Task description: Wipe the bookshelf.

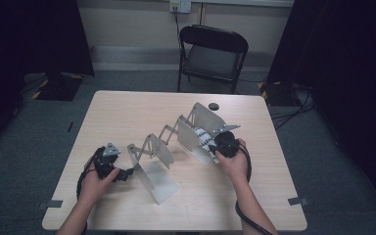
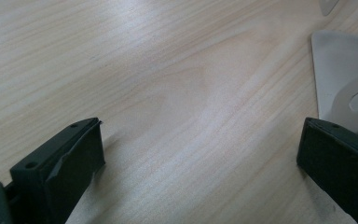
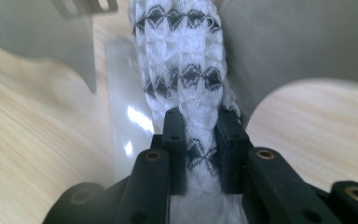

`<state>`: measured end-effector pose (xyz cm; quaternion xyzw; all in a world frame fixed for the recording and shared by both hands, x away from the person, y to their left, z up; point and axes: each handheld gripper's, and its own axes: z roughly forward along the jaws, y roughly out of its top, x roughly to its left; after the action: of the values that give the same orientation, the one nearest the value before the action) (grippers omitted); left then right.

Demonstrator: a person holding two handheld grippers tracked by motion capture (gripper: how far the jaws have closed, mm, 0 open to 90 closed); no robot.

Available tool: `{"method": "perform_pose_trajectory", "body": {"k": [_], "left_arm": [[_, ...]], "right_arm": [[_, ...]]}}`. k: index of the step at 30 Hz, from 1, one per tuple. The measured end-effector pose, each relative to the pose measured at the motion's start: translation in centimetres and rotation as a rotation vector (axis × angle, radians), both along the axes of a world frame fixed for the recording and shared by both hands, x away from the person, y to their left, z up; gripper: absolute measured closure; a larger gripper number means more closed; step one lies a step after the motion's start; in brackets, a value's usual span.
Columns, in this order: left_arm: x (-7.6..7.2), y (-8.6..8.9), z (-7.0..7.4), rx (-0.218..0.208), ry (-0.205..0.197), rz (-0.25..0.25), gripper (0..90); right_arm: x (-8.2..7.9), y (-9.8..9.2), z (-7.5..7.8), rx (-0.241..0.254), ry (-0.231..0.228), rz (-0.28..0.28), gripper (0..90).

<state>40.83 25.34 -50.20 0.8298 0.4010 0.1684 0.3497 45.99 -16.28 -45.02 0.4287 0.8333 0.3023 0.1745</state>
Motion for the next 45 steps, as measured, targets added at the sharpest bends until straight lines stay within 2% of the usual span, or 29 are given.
{"method": "perform_pose_trajectory", "body": {"k": [5,11,15,18,22,25,28,31,33,34,37,40,45], "left_arm": [[0.0,0.0,0.0,0.000,0.000,0.000,0.2],[0.0,0.0,0.0,0.000,0.000,0.000,0.1],[0.0,0.0,0.0,0.001,0.000,0.000,0.1],[0.0,0.0,0.0,-0.001,0.001,0.002,0.2],[0.0,0.0,0.0,-0.001,0.001,0.002,0.2],[0.0,-0.1,0.0,-0.002,0.001,0.004,0.1],[0.0,-0.1,0.0,-0.001,0.001,0.003,0.1],[0.0,-0.1,0.0,-0.001,0.001,0.003,0.2],[0.0,-0.1,0.0,-0.001,0.001,0.003,0.2],[0.0,-0.1,0.0,-0.001,0.001,0.003,0.2],[0.0,-0.1,0.0,0.000,0.001,0.003,0.2],[0.0,-0.1,0.0,0.000,0.000,0.003,0.2],[0.0,-0.1,0.0,-0.001,0.001,0.003,0.2]], "right_arm": [[-0.6,-0.3,-1.1,-0.024,0.018,0.013,75.8],[-2.2,-1.4,-1.3,-0.025,0.014,0.031,75.3],[-3.5,-2.2,-1.3,-0.044,0.018,0.049,73.3],[-4.0,-2.6,-1.2,-0.033,0.015,0.053,66.5],[-4.1,-2.8,-0.5,0.004,-0.028,0.058,55.2],[-3.8,-2.6,0.1,0.052,-0.054,0.059,50.8],[-3.4,-1.9,0.2,0.047,-0.064,0.070,48.7],[-2.8,-1.1,-0.4,0.036,-0.071,0.076,48.7],[-2.4,-0.8,-0.9,0.044,-0.066,0.060,50.0],[-2.2,-0.6,-1.3,0.054,-0.052,0.060,52.7],[-2.0,-0.5,-2.2,0.029,-0.028,0.052,59.6],[-2.4,-0.8,-2.2,0.016,-0.017,0.068,68.5],[-3.4,-2.4,-1.7,0.002,0.017,0.073,72.3]]}}
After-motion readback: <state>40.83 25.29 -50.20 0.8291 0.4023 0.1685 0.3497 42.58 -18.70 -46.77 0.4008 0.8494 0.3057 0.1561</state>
